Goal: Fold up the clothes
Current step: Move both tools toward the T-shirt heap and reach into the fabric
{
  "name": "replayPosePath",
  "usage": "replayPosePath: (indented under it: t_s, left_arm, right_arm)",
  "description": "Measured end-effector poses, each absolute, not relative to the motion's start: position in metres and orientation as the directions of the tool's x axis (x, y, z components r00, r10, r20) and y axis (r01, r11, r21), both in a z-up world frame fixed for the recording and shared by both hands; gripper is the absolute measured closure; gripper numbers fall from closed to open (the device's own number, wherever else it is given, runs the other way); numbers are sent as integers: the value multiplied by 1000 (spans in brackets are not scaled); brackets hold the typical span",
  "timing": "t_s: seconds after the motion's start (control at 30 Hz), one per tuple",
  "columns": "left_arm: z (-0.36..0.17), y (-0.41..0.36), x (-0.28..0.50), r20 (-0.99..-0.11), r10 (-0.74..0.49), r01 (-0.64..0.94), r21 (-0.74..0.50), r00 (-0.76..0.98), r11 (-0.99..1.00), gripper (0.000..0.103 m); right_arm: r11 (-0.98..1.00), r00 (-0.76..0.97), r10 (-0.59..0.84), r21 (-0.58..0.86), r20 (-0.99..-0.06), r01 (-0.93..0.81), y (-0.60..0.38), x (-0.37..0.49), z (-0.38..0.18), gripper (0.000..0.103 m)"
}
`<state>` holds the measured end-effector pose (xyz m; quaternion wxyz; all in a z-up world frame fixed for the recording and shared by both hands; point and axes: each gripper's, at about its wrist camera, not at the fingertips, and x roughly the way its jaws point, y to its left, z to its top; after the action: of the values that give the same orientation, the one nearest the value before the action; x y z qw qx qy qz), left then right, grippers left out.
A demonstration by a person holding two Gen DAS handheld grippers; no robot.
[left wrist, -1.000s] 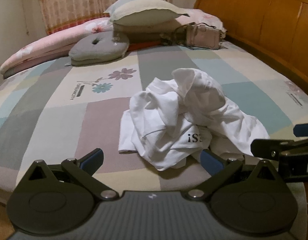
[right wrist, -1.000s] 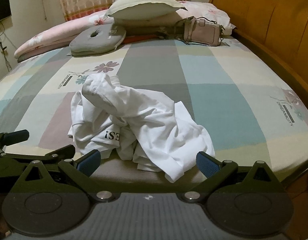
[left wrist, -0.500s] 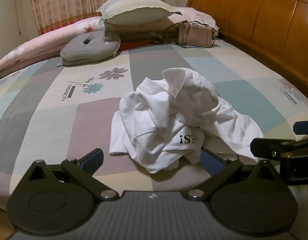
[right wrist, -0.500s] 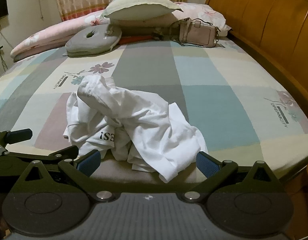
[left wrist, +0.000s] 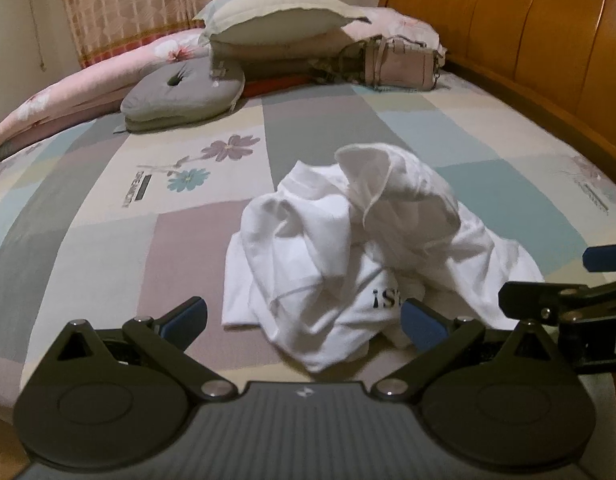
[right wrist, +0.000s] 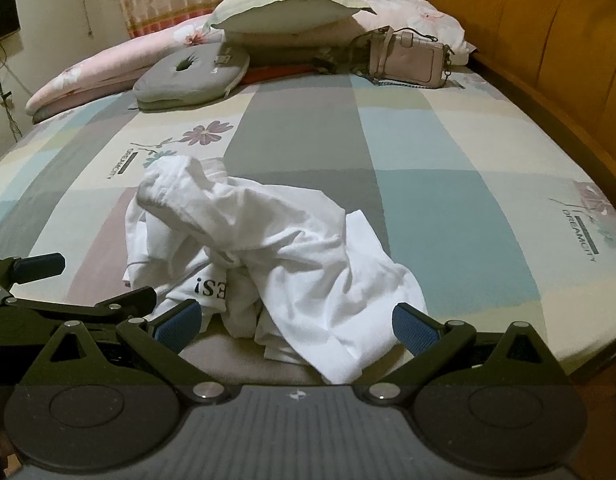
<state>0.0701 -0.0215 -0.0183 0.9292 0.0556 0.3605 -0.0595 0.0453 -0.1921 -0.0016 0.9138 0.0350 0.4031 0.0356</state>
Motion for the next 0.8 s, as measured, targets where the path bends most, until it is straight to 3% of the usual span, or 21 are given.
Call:
replayPosePath:
  t_s: [0.53,0.8]
  left_arm:
    - [-41,-43,118,-707,-34,214,168,706,962,1]
    - [-53,-28,146,-707,-75,239,137,703,961,1]
  right_arm:
    - [991,617,114,134,-778,-15,-214,92,-38,0]
    - [993,609,116,115,-785,-42,-217,114,-58,0]
